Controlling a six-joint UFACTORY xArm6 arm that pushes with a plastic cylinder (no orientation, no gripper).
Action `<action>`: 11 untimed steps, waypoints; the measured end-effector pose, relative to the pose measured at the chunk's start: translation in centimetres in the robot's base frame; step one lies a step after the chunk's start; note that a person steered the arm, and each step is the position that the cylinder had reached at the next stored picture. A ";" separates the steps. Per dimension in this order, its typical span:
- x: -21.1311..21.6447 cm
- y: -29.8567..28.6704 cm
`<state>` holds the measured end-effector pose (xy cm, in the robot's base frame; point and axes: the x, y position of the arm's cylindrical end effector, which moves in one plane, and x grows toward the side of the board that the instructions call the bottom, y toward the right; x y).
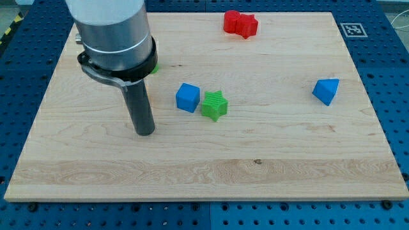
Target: Move the yellow heart towards the center of the board
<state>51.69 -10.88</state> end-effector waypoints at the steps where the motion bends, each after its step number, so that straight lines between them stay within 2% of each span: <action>1: 1.4 -0.8; 3: 2.1 -3.8; 5: -1.5 -7.4; 8: -2.3 -5.5; 11: -2.3 -6.3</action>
<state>49.35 -17.14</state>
